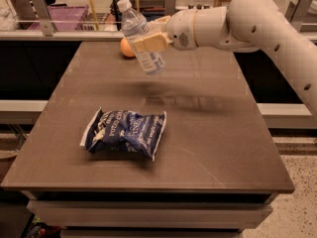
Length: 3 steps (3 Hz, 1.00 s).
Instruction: Place blue plastic bottle upright
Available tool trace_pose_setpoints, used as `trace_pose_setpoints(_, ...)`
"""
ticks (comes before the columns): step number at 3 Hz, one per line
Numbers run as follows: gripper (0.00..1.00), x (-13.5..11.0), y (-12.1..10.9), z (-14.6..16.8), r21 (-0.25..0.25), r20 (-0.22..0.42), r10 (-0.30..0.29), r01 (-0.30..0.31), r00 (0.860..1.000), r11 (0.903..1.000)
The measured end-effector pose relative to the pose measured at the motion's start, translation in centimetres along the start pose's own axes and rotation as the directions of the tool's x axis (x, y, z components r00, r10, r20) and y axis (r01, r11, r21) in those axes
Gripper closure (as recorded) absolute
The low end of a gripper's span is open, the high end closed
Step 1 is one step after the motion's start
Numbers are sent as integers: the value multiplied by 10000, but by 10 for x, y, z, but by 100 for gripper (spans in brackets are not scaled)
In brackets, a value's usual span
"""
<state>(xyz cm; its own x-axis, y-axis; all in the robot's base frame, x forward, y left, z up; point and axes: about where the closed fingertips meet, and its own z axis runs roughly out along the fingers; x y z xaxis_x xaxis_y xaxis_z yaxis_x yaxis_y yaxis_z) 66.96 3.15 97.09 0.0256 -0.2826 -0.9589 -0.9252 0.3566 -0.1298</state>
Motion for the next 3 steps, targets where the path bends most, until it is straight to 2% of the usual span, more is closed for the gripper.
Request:
trace_pose_setpoints(2, 100, -3, 1, 19, -192, 593, -31, 42, 9982, 9998)
trace_pose_setpoints(3, 100, -4, 7, 30, -350, 609, -121, 143, 9981, 9993)
